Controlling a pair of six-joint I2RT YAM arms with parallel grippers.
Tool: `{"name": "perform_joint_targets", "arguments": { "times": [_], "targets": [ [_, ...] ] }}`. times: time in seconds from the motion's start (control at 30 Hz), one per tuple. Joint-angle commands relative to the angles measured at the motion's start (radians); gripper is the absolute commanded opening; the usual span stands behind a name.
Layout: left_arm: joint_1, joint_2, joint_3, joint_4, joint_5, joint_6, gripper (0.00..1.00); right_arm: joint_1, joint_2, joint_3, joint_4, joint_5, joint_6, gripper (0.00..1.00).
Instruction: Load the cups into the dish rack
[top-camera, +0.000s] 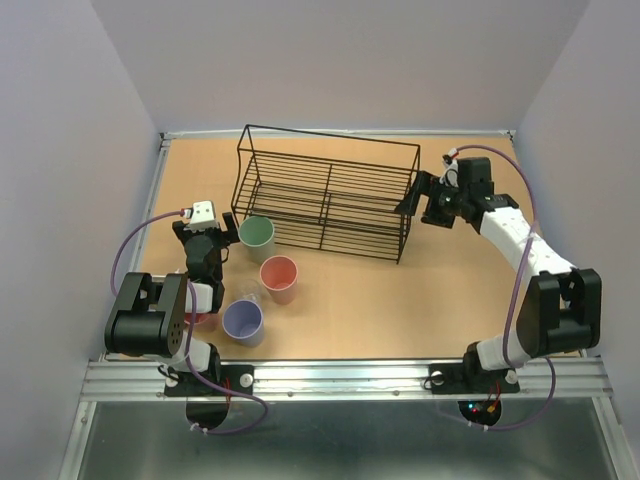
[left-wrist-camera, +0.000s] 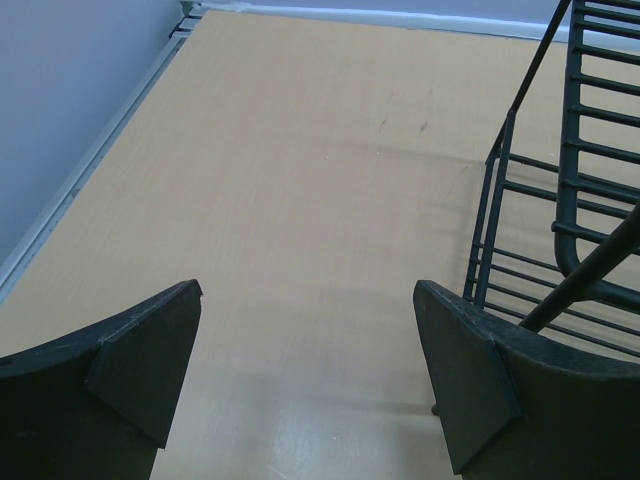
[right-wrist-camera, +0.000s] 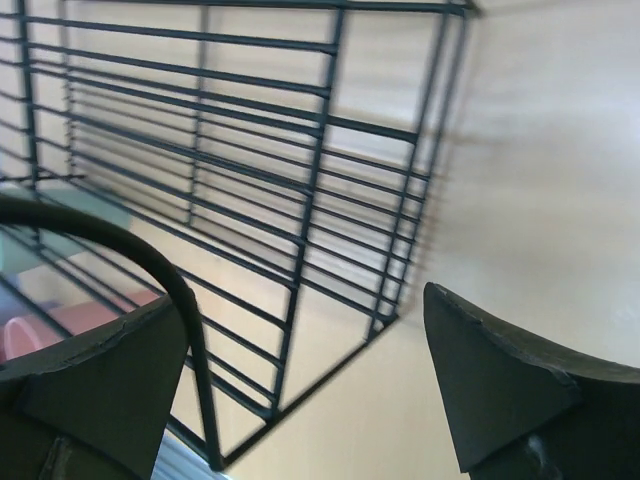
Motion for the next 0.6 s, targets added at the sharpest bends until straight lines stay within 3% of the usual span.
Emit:
{"name": "perform_joint_targets", "arguments": {
  "times": [0.0,0.43,0.5,0.57],
  "targets": [
    [0.006,-0.022,-0.007,0.249,-0.01,0.005,0.99,0.005,-0.093,0.056,-0.17,0.205,-0.04,1.0],
    [0.006,-0.061,-0.031,0.271,-0.026,-0.002,0.99,0.005,-0.329,-0.019,-0.256,0.339,0.04,1.0],
    [0.006,-0.127,-0.015,0.192,-0.075,-0.016,0.99,0.004,-0.34,-0.029,-0.27,0.352,0.035,1.0],
    [0.006,-0.181,0.062,-0.047,-0.106,-0.01,0.99,0.007,-0.343,-0.032,-0.281,0.366,0.022,1.0]
  ]
}}
